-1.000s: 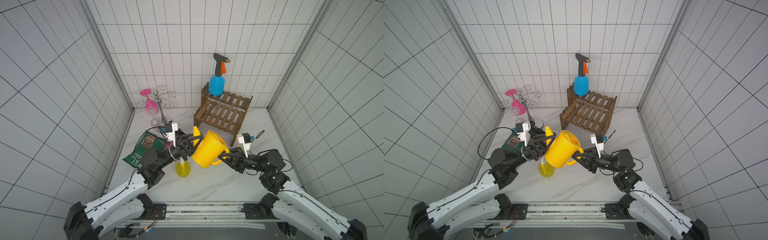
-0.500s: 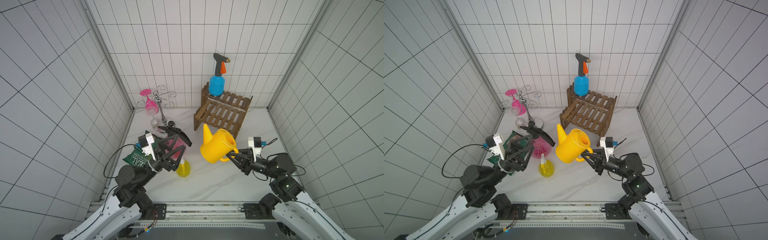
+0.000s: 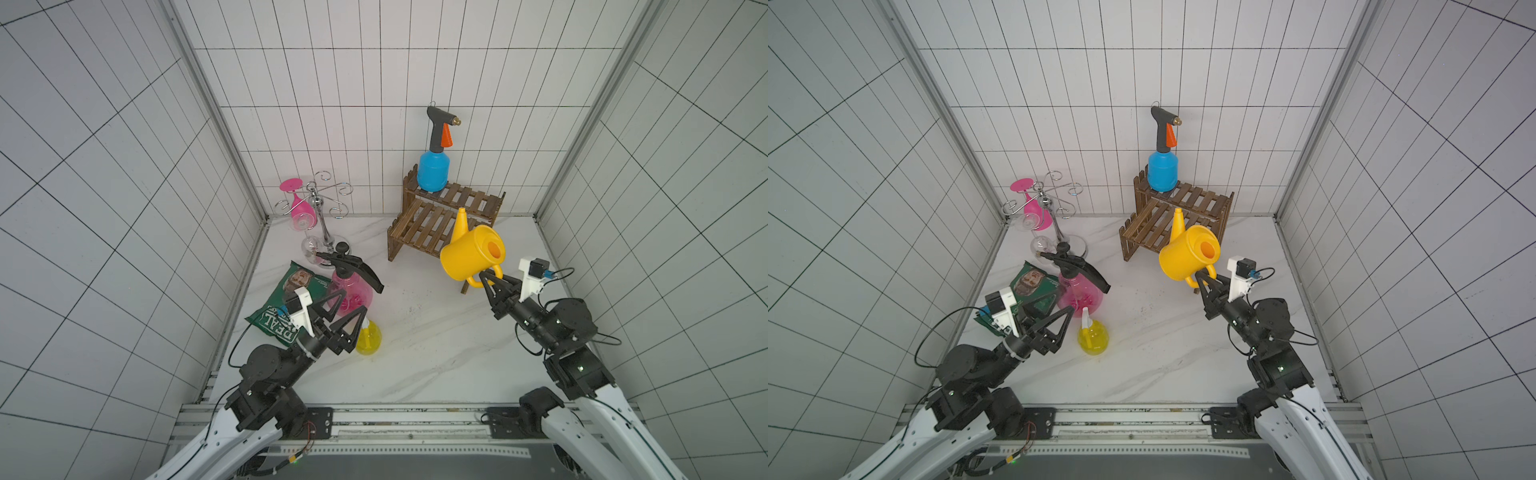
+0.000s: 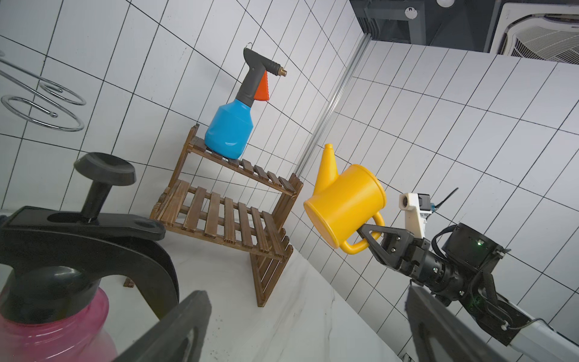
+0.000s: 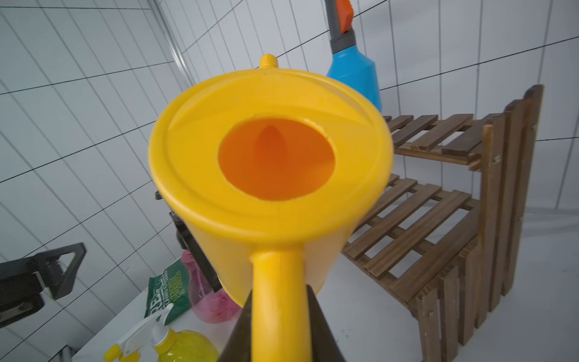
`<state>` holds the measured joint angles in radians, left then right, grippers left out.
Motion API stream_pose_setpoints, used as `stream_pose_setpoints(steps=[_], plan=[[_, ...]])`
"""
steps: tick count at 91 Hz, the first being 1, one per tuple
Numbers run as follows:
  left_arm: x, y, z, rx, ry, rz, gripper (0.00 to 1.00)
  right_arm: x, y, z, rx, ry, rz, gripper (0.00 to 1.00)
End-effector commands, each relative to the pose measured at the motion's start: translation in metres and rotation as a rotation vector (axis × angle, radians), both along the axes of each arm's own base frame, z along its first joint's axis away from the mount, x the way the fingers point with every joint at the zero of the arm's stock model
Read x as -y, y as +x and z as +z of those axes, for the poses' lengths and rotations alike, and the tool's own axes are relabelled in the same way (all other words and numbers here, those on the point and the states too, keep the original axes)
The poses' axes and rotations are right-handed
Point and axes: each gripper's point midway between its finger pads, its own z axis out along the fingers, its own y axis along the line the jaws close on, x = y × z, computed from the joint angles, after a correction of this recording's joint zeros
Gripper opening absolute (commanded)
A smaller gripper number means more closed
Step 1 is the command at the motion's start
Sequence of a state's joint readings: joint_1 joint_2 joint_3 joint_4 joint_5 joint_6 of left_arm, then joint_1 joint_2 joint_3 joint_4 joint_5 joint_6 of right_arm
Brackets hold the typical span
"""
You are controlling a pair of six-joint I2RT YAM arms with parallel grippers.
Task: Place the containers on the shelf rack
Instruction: 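Place the container on the shelf.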
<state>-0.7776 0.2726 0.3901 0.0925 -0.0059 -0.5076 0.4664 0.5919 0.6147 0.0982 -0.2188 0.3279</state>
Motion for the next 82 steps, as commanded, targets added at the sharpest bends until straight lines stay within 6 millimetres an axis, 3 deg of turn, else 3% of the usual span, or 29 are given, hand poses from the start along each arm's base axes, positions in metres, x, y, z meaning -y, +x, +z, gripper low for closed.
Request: stream_pose_setpoints(steps=[1, 25, 36, 49, 82], plan=[[0.003, -0.007, -0.001, 0.001, -0.002, -0.043, 0.99, 0.024, 0.023, 0.050, 0.101, -0.009, -0.179, 0.00], [-0.002, -0.018, 0.005, 0.023, -0.027, -0.055, 0.99, 0.034, 0.091, 0.078, -0.020, -0.228, -0.352, 0.00], [-0.006, -0.021, 0.007, 0.034, -0.036, -0.051, 0.98, 0.030, 0.125, 0.079, -0.108, -0.308, -0.333, 0.00], [-0.007, -0.023, 0.007, 0.041, -0.031, -0.047, 0.98, 0.037, 0.157, 0.077, -0.176, -0.343, -0.330, 0.00], [-0.003, -0.022, 0.006, 0.037, -0.012, -0.051, 0.98, 0.043, 0.212, 0.077, -0.223, -0.516, -0.326, 0.00]])
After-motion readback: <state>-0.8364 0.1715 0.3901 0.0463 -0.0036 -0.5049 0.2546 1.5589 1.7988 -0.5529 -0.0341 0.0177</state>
